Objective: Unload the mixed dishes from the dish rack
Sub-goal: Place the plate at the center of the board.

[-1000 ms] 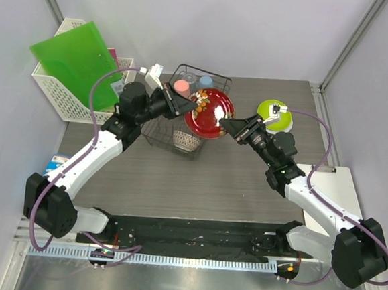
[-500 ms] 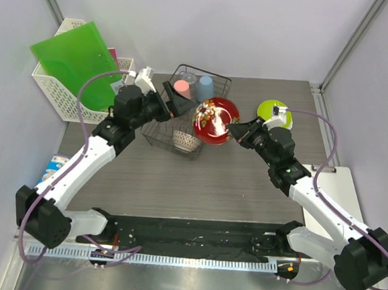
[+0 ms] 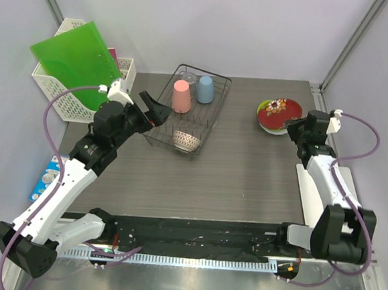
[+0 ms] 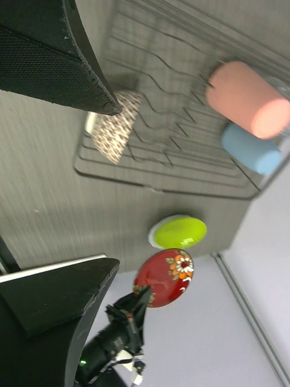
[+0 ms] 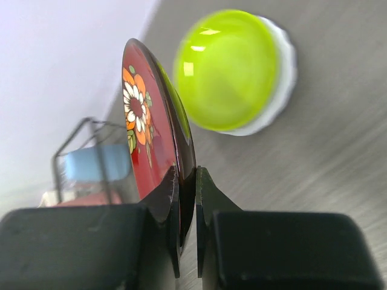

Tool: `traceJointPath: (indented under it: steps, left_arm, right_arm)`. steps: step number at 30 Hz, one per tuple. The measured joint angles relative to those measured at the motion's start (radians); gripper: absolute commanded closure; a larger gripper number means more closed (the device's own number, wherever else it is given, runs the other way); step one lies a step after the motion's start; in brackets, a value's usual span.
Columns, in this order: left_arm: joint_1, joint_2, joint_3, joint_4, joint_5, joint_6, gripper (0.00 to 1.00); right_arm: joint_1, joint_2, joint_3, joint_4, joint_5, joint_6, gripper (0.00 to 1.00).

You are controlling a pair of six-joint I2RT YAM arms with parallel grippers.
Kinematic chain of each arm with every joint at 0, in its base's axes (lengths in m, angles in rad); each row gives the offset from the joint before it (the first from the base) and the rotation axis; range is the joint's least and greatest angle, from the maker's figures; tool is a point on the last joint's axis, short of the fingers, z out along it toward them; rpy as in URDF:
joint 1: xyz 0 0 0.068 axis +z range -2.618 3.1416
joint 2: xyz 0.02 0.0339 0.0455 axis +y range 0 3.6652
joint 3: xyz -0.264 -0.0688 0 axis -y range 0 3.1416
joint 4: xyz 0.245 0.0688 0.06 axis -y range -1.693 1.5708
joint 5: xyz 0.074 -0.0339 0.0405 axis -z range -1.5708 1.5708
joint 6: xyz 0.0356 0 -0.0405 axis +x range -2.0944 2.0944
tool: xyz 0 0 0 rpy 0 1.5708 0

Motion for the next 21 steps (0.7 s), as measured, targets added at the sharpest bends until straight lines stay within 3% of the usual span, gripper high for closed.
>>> traceJointPath:
  steps: [10,21]
  left_arm:
    - [0.0,-0.052,-0.101,-0.175,0.009,0.002,0.0]
    - [0.0,-0.146,-0.133,-0.224,-0.009,0.032,0.0]
  right_arm:
    - [-0.022,0.332,0.042,0.126,-0.059,0.066,0.99]
    - [-0.045,0.59,0.14,0.355,-0.102,0.106,0.99]
